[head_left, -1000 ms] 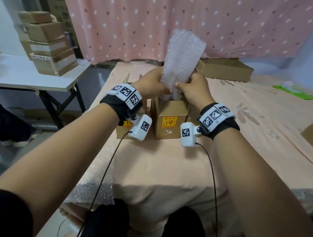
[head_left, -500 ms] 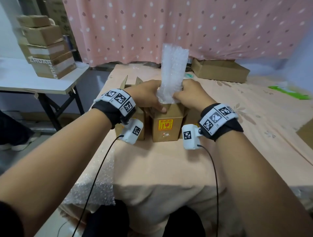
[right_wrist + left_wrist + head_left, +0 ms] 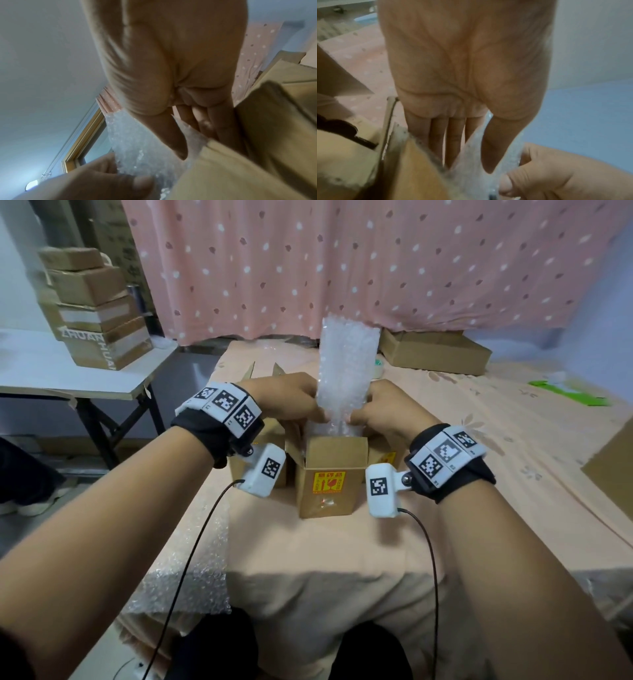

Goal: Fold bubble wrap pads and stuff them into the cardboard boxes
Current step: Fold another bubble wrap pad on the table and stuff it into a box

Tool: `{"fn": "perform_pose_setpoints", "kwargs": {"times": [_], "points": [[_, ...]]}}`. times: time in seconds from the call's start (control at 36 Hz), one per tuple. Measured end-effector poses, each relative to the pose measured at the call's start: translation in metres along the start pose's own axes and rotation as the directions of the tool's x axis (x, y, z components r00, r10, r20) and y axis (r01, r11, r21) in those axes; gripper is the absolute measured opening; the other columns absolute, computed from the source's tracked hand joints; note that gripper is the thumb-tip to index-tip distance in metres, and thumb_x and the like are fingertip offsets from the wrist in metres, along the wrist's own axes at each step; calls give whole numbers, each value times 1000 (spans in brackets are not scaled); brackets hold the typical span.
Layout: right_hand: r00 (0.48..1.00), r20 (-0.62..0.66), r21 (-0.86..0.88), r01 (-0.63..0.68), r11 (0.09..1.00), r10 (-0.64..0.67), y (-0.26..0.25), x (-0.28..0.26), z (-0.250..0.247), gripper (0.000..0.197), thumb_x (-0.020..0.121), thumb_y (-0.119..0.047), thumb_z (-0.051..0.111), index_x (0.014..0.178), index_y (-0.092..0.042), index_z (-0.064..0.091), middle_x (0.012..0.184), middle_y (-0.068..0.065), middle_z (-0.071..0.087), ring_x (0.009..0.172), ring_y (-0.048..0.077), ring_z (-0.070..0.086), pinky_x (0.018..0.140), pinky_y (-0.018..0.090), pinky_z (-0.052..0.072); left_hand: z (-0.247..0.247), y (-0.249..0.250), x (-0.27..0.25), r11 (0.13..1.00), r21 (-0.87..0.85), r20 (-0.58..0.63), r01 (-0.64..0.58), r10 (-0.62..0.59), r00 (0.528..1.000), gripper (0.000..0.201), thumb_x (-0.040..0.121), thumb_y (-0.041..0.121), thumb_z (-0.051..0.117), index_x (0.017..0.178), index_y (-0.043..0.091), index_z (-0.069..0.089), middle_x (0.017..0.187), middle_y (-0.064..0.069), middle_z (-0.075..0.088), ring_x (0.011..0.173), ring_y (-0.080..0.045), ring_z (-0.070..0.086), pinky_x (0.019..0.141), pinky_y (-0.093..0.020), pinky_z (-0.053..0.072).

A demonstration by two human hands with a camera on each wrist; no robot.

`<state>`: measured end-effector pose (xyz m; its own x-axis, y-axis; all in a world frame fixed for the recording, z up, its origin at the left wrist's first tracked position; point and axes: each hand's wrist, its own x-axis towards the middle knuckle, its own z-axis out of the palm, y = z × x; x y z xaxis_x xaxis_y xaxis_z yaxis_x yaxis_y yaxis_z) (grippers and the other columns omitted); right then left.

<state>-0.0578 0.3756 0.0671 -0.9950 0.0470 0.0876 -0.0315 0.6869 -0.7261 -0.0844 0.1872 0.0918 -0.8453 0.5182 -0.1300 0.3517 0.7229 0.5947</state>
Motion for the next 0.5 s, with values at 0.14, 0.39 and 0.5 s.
{"fn": "perform_pose_setpoints", "kwargs": {"times": [0.14,0.39,0.5], "points": [[1000,21,-165,16,986,-13,0,1,6,13,70,-5,76,82,-7,71,82,10,71,81,26,68,71,38,57,2,-2,-1,984,166,-19,70,-68,997,32,72,43,81,98,38,62,100,10,70,98,-17,65,92,-39,53],[1000,-12,282,-1,959,5,-4,-1,13,44,66,5,67,106,-10,72,100,3,75,98,20,69,83,36,59,9,22,6,961,155,95,227,-243,965,52,80,59,62,107,15,69,84,-4,77,75,-19,74,69,-31,51],[987,-116,359,-66,931,115,-1,0,16,27,78,5,58,98,-11,68,90,7,71,85,26,69,69,33,56,8,25,7,943,33,85,330,-332,940,27,86,39,60,89,13,64,59,-1,70,48,-16,69,61,-24,45]]}}
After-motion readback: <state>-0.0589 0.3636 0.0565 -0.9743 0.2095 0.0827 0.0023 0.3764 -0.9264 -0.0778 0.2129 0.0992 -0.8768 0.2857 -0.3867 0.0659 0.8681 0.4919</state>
